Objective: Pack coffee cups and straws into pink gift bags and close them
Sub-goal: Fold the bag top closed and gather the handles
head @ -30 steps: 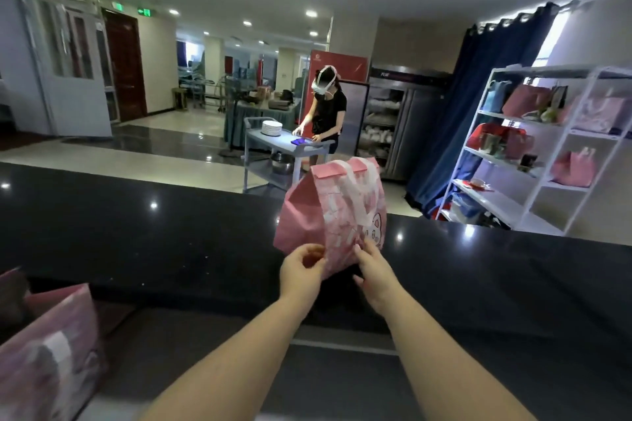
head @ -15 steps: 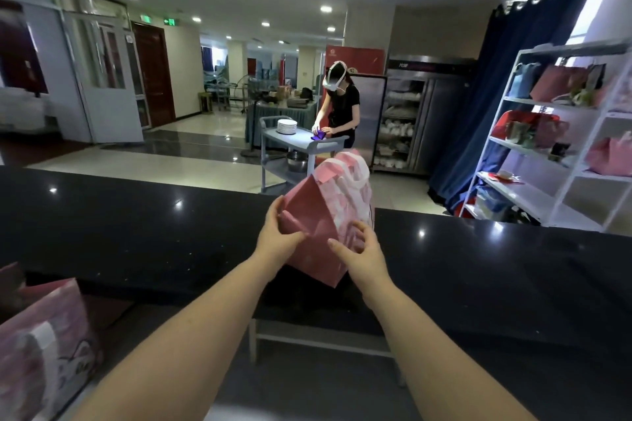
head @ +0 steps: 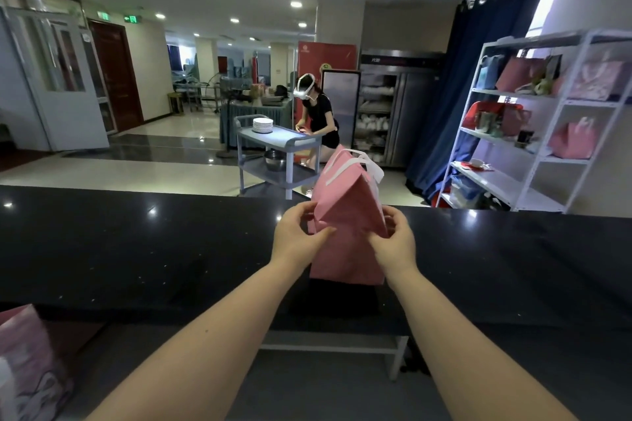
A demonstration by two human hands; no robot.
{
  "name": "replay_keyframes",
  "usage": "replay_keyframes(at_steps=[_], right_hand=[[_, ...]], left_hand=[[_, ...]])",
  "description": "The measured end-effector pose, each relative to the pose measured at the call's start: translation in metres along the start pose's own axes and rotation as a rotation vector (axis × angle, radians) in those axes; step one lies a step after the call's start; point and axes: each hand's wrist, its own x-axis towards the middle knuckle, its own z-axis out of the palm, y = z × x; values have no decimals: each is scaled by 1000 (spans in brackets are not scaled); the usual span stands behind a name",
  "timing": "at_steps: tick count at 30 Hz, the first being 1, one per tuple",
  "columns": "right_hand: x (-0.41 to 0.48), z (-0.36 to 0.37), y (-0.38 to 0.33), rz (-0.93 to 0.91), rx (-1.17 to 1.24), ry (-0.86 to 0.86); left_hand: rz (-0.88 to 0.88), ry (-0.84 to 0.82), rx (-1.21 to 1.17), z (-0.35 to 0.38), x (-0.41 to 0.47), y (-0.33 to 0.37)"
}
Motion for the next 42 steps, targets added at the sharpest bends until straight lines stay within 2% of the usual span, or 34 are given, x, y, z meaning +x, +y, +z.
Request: replay_keyframes(at_steps=[7, 12, 17, 20, 23, 27, 31, 35, 42], right_hand=[[2, 4, 6, -3, -223, 36], [5, -1, -3, -98, -157, 108], [5, -2, -5, -138, -205, 93], [-4, -2, 11, -79, -165, 26], [-18, -3, 34, 38, -181, -40], [-27, -5, 50, 81, -191, -32], [-22, -14, 44, 54, -219, 39], [-20, -40, 48, 65, -241, 143], [-32, -68, 66, 145, -326, 39]], left_hand=[[-87, -46, 121, 7, 1, -7], [89, 75, 169, 4, 5, 1], [98, 48, 253, 8, 7, 5], [63, 3, 213, 10, 0, -5], [-47, -6, 127, 9, -13, -21], [-192, -26, 123, 13, -25, -40], [-236, -10, 126, 30, -20, -31], [-242, -111, 105, 52, -24, -24], [-253, -95, 151, 41, -54, -44]])
